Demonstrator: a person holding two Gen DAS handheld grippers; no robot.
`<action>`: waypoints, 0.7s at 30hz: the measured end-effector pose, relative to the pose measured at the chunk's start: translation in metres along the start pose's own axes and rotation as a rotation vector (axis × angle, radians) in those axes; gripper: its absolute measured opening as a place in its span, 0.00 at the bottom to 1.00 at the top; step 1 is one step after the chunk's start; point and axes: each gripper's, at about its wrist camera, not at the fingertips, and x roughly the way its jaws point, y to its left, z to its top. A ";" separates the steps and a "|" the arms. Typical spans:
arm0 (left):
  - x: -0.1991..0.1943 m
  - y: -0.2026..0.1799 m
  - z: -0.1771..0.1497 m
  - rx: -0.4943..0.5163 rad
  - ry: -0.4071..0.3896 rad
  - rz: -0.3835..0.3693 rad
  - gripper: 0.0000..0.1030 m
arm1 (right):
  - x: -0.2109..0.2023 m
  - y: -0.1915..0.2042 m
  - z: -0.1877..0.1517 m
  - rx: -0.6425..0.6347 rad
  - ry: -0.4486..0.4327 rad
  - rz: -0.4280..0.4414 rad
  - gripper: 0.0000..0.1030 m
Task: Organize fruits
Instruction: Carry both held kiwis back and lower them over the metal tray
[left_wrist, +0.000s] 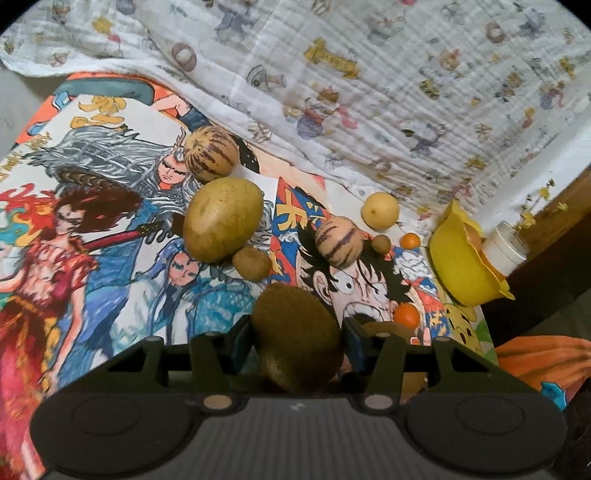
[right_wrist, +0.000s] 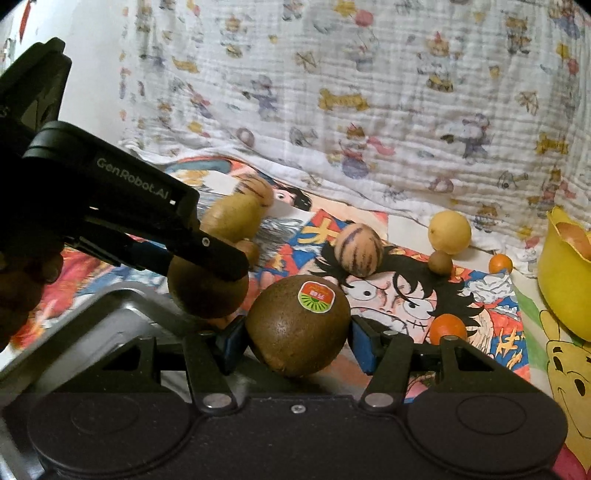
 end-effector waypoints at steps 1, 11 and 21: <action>-0.006 0.000 -0.003 0.002 -0.001 -0.001 0.54 | -0.005 0.002 -0.001 0.001 -0.003 0.008 0.58; -0.072 0.028 -0.039 -0.010 0.001 0.019 0.54 | -0.052 0.044 -0.021 0.022 0.011 0.092 0.58; -0.115 0.038 -0.085 0.029 0.043 0.017 0.54 | -0.084 0.076 -0.050 0.025 0.076 0.141 0.58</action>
